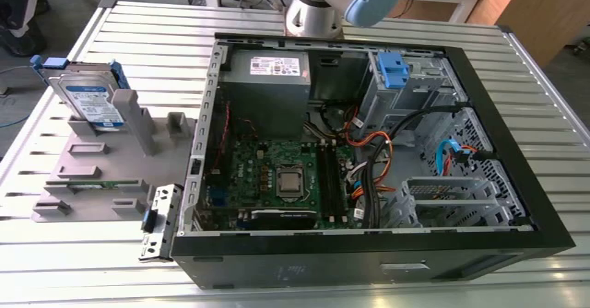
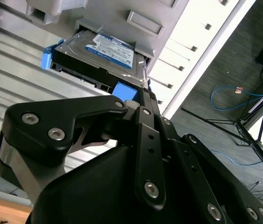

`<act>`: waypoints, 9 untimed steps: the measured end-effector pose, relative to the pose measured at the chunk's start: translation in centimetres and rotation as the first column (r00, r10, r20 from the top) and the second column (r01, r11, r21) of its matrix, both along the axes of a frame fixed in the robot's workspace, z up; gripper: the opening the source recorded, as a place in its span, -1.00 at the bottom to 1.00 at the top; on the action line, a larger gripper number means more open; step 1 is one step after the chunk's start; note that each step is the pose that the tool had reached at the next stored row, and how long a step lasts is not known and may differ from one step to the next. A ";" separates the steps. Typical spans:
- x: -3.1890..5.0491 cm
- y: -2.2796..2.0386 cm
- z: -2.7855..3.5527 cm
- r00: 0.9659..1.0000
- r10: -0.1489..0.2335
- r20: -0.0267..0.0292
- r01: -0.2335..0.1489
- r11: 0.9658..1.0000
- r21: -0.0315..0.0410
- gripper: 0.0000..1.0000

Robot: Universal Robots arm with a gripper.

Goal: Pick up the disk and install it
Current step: 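Reach for the disk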

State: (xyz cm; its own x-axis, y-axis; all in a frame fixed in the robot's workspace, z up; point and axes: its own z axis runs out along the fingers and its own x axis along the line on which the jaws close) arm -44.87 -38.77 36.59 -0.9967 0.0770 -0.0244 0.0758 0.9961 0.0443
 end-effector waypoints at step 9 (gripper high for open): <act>1.56 0.20 -0.34 1.000 0.000 0.000 0.000 1.000 0.000 -0.79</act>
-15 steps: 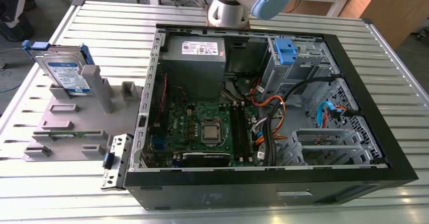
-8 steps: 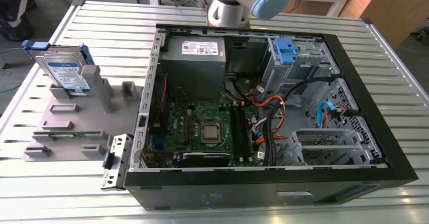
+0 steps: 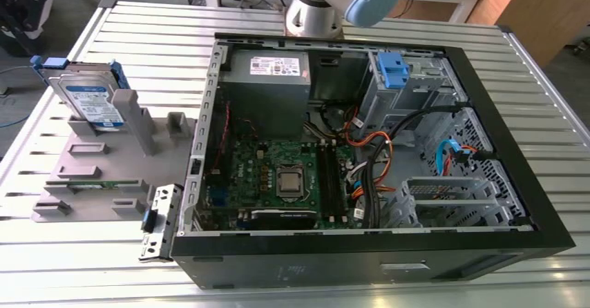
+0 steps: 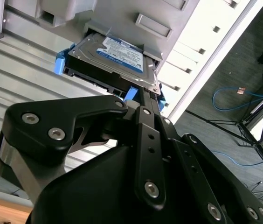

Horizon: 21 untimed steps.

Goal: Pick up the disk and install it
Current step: 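Reach for the disk, then pick up the disk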

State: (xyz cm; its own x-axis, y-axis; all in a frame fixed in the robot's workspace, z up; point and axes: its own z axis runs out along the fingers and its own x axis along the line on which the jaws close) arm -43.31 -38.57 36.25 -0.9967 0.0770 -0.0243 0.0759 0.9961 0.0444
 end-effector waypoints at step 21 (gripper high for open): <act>2.98 0.07 -0.30 1.000 0.000 -0.001 0.000 1.000 0.000 -0.79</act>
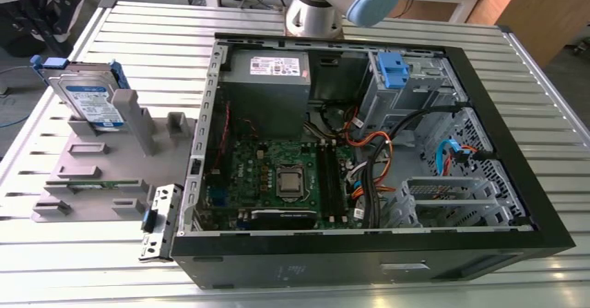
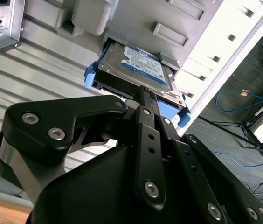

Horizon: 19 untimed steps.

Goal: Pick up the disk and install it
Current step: 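Pick up the disk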

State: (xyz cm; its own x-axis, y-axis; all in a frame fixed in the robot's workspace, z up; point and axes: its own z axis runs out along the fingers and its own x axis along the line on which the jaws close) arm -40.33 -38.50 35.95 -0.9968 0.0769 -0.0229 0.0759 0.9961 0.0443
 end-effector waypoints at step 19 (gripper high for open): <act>0.08 0.00 -0.01 0.989 0.151 0.000 -0.151 0.989 0.000 -0.79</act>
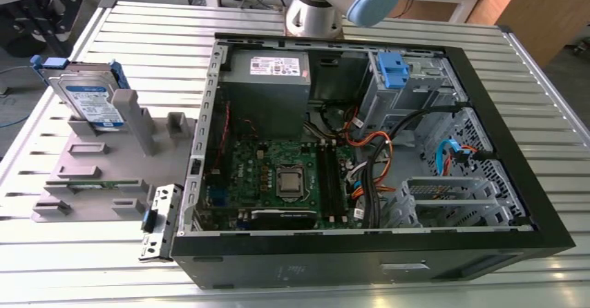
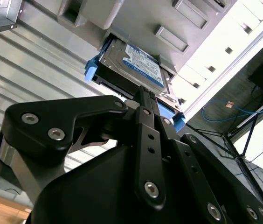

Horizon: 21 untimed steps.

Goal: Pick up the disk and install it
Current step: 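Pick up the disk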

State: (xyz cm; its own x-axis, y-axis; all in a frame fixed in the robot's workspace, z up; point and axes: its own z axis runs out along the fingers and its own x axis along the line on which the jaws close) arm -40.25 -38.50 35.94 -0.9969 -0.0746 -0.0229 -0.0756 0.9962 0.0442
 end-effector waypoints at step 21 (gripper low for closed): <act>0.00 0.00 0.00 0.975 0.224 0.000 -0.224 0.975 0.000 -0.79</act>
